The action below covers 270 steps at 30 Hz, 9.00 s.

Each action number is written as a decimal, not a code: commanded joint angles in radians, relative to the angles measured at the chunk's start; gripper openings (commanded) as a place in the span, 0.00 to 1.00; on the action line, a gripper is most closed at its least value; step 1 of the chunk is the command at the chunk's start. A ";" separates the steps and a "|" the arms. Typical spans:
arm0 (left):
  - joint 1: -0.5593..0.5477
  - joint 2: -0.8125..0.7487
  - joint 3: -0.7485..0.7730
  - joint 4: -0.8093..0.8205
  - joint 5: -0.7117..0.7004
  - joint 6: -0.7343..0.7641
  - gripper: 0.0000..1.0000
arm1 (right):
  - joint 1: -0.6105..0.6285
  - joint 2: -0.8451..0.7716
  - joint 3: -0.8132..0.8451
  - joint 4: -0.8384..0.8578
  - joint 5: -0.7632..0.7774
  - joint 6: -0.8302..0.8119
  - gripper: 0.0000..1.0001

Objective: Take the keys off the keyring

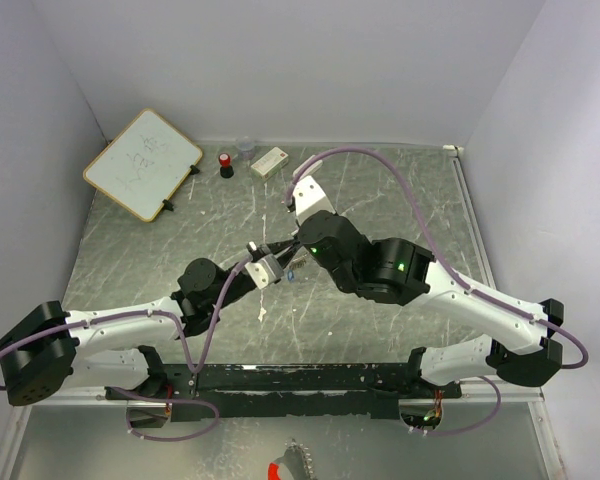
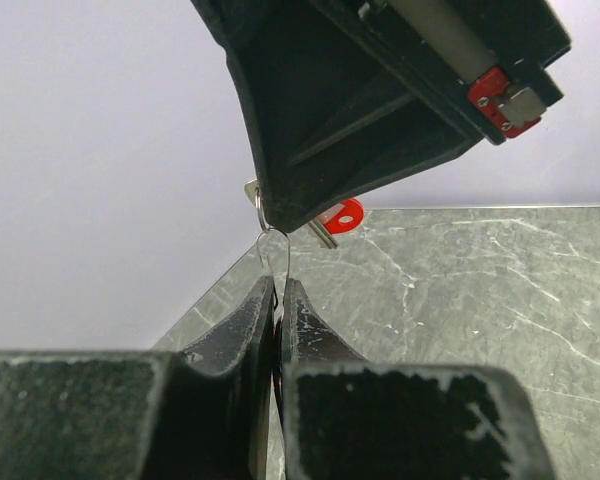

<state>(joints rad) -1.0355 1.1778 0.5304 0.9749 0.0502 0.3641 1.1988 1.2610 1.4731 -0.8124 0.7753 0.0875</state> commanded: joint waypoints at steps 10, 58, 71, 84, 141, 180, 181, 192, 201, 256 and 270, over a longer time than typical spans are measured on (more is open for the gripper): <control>0.000 0.012 0.009 -0.093 0.154 -0.017 0.07 | -0.010 -0.004 0.015 0.116 0.067 -0.072 0.00; 0.002 -0.194 0.000 -0.261 0.284 0.088 0.07 | -0.012 -0.093 -0.049 0.099 -0.204 -0.172 0.00; 0.002 -0.195 -0.063 -0.053 -0.056 -0.019 0.51 | -0.012 -0.061 -0.051 0.107 -0.198 -0.177 0.00; 0.002 -0.056 -0.064 0.131 -0.071 -0.145 0.78 | -0.011 -0.067 -0.076 0.151 -0.208 -0.169 0.00; 0.002 0.072 -0.118 0.389 -0.266 -0.192 0.49 | -0.011 -0.048 -0.102 0.180 -0.224 -0.160 0.00; 0.002 0.057 -0.125 0.323 -0.086 -0.205 0.34 | -0.011 -0.049 -0.109 0.185 -0.215 -0.158 0.00; 0.002 0.057 -0.126 0.325 -0.087 -0.203 0.34 | -0.010 -0.048 -0.108 0.182 -0.215 -0.157 0.00; 0.001 0.061 -0.131 0.338 -0.093 -0.208 0.32 | -0.010 -0.047 -0.113 0.183 -0.218 -0.153 0.00; 0.002 0.065 -0.134 0.350 -0.090 -0.199 0.22 | -0.011 -0.044 -0.111 0.182 -0.212 -0.154 0.00; 0.002 -0.199 -0.084 -0.231 0.310 0.094 0.07 | -0.011 0.004 0.029 0.101 -0.180 -0.222 0.00; 0.002 -0.190 -0.078 -0.209 0.306 0.109 0.07 | -0.011 0.029 0.050 0.050 -0.337 -0.216 0.00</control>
<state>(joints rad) -1.0161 0.9852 0.4355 0.7876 0.2390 0.4763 1.1969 1.2713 1.4719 -0.8444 0.4728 -0.1173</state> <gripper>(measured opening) 0.100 0.025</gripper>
